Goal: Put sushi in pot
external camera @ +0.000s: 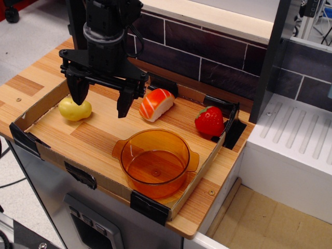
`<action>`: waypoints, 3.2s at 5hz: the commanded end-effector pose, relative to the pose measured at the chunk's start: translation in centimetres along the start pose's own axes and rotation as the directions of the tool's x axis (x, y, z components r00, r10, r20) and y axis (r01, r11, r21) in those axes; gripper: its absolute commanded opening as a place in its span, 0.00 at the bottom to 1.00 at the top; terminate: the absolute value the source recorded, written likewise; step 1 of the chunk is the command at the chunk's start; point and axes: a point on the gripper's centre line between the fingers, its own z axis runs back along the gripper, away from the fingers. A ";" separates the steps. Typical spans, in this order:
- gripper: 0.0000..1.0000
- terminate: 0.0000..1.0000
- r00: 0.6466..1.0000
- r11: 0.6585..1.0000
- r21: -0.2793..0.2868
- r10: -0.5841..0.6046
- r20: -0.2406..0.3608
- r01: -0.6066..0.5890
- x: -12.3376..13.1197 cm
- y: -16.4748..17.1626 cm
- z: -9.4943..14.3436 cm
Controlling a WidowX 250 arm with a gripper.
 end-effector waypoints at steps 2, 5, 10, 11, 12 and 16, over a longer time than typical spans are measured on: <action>1.00 0.00 0.996 0.998 -0.065 -0.013 0.087 0.018 1.2 0.0 1.4; 1.00 0.00 0.997 0.984 -0.162 -0.080 0.008 0.080 6.2 -2.0 0.0; 1.00 0.00 0.964 0.968 -0.084 -0.223 0.148 0.237 6.9 -6.0 -5.0; 1.00 0.00 0.966 0.971 -0.087 -0.207 0.156 0.222 8.0 -6.1 -6.0; 0.00 0.00 0.963 0.969 -0.085 -0.219 0.159 0.234 8.0 -5.9 -5.3; 0.00 0.00 0.964 0.956 -0.180 -0.202 0.174 0.233 5.1 -5.1 3.5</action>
